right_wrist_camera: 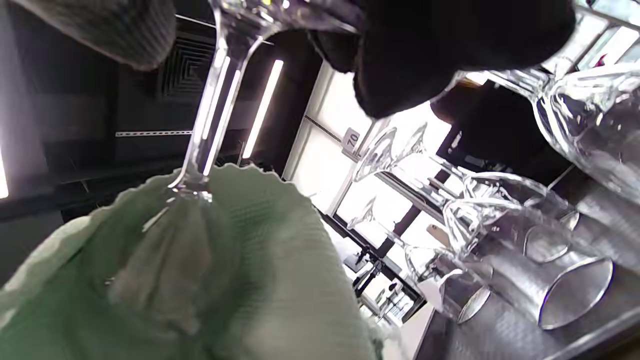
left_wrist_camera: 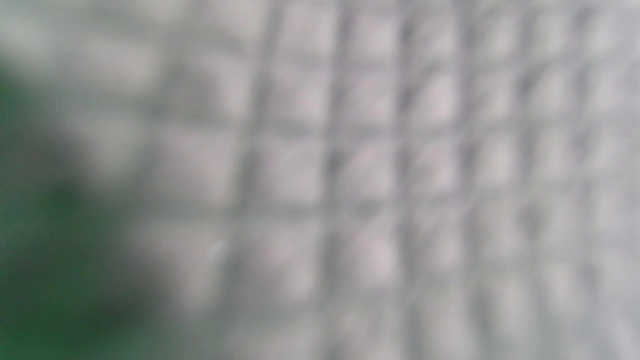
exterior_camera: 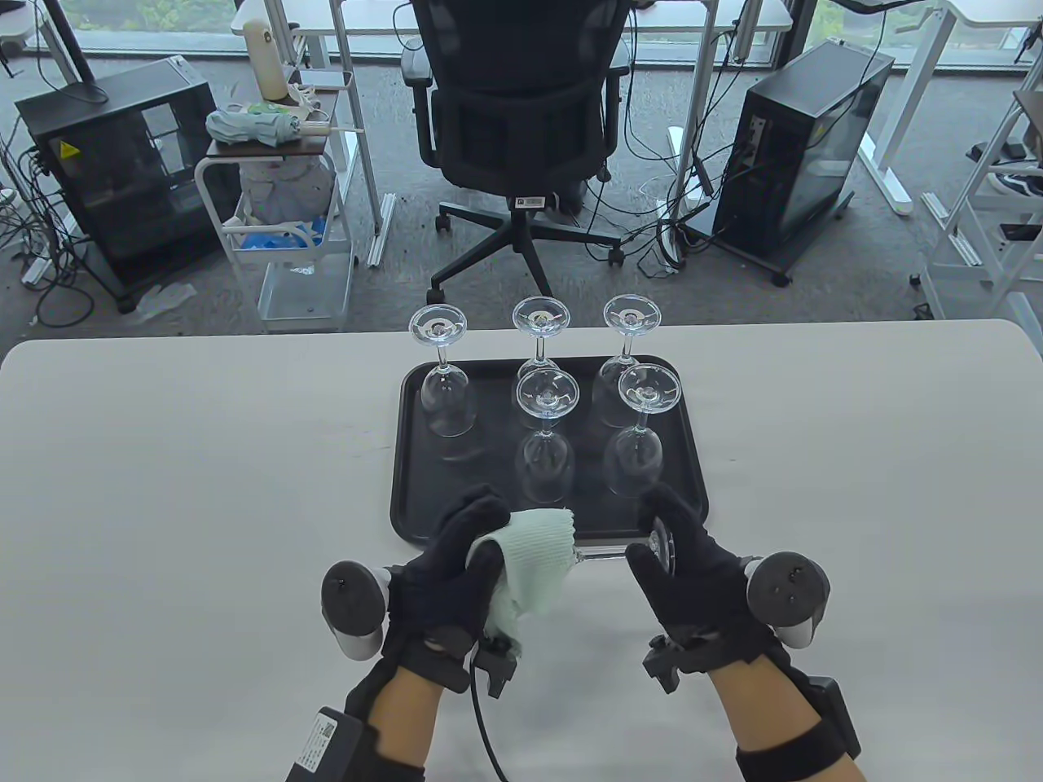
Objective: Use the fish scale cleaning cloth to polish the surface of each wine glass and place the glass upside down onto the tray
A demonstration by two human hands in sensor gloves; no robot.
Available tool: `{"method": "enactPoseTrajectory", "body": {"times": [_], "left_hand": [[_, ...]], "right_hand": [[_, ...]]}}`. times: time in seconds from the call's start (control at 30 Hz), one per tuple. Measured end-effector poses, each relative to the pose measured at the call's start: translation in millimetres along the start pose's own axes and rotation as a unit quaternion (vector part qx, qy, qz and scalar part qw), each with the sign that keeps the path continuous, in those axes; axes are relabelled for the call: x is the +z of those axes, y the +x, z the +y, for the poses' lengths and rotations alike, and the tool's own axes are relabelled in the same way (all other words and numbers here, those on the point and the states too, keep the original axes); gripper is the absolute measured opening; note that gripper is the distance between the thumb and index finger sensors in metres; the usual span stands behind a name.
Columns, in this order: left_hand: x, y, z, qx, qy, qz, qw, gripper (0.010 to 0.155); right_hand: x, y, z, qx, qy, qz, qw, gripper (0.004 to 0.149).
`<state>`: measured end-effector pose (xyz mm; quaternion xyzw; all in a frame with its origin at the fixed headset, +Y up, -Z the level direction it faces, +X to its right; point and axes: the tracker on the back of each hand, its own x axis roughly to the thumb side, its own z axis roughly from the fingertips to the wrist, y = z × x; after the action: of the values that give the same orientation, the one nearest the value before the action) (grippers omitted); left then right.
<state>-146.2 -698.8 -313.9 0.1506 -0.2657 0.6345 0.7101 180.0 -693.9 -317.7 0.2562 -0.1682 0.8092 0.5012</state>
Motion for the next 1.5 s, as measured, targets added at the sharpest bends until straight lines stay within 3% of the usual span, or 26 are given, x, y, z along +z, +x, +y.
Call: {"method": "enactPoseTrajectory", "body": {"times": [0.07,0.17,0.33,0.4,0.43,0.5,0.6,0.63,0.77,0.87,0.97,1.07,1.1,1.23,1.33,1.5], "left_hand": [[0.4,-2.8,2.9,0.002,0.008,0.031,0.999,0.057],[0.4,-7.3,5.8,0.049,-0.01,0.07,0.996,0.057],[0.1,-2.7,2.4,0.032,-0.004,0.027,0.999,0.058],[-0.1,0.9,2.5,0.003,0.005,0.002,1.0,0.057],[-0.3,1.3,3.7,-0.006,0.008,0.002,1.0,0.057],[-1.3,0.3,4.0,0.01,-0.006,0.01,1.0,0.056],[-0.6,-4.9,5.1,0.044,-0.007,0.044,0.998,0.056],[-0.6,-5.4,5.3,0.05,-0.011,0.049,0.998,0.056],[-0.5,-3.9,2.8,0.041,-0.009,0.018,0.999,0.058],[0.0,-5.5,5.3,0.027,-0.004,0.008,1.0,0.058],[0.2,-8.9,7.7,0.033,-0.009,0.024,0.999,0.057],[0.1,-10.9,6.1,0.062,-0.021,0.039,0.997,0.057],[0.3,-9.8,4.4,0.062,-0.021,0.037,0.997,0.057],[1.7,-5.7,0.8,0.042,-0.004,0.011,0.999,0.057],[2.2,-4.1,5.9,0.036,0.028,0.001,0.999,0.052],[2.4,-2.3,43.4,0.064,0.106,0.004,0.992,0.047]], "right_hand": [[0.6,3.6,2.0,0.091,-0.014,-0.084,0.992,0.085],[2.3,7.3,3.6,0.148,-0.029,-0.145,0.978,0.088],[1.4,2.9,3.5,0.012,-0.031,-0.028,0.999,0.072],[0.9,1.1,3.3,-0.024,0.007,0.043,0.999,0.074],[1.3,1.4,2.5,-0.031,0.019,0.026,0.999,0.074],[1.1,4.5,0.8,0.037,-0.005,-0.036,0.999,0.08],[3.6,12.1,0.9,0.153,-0.026,-0.142,0.978,0.088],[3.8,12.5,0.9,0.154,-0.029,-0.148,0.977,0.088],[2.5,8.2,1.4,0.04,-0.026,-0.055,0.997,0.078],[3.7,5.7,4.5,-0.009,0.001,0.013,1.0,0.078],[6.3,8.7,5.9,0.078,-0.001,-0.06,0.995,0.084],[8.0,14.4,3.4,0.166,-0.031,-0.157,0.973,0.088],[7.9,14.3,2.5,0.157,-0.041,-0.157,0.974,0.085],[6.9,2.7,2.3,0.02,-0.037,-0.052,0.998,0.071],[7.0,0.8,1.2,0.031,-0.054,-0.04,0.997,0.069],[8.1,-4.1,-5.0,0.008,-0.074,-0.011,0.997,0.068]]}}
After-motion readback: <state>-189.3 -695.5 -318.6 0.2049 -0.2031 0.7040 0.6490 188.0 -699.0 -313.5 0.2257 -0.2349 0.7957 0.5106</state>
